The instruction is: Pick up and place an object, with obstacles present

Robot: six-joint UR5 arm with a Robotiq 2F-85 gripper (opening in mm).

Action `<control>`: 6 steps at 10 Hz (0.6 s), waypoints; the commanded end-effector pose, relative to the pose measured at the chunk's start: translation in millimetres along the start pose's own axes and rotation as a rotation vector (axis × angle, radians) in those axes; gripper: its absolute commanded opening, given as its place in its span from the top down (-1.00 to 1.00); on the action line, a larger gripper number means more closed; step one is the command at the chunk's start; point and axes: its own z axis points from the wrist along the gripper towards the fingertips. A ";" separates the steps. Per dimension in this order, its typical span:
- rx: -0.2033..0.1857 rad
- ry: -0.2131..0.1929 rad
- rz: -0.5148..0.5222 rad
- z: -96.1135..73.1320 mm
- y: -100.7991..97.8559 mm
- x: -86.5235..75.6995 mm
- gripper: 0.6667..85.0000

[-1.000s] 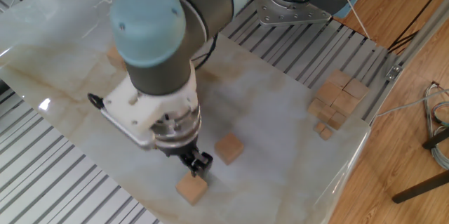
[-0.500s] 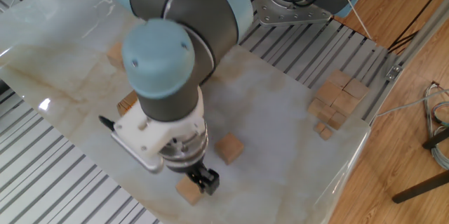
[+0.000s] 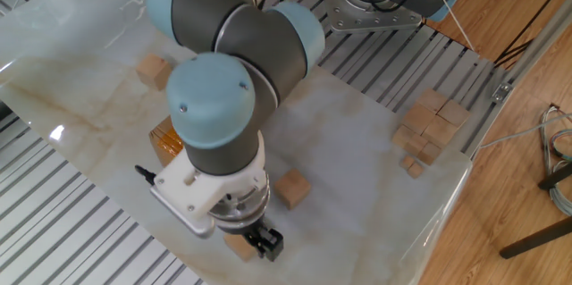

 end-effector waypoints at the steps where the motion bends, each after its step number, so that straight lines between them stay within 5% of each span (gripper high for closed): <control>1: 0.004 -0.008 -0.008 7.9 -6.3 -1.7 -0.74; 6: -0.010 -0.028 -0.029 19.1 -5.2 1.7 -0.69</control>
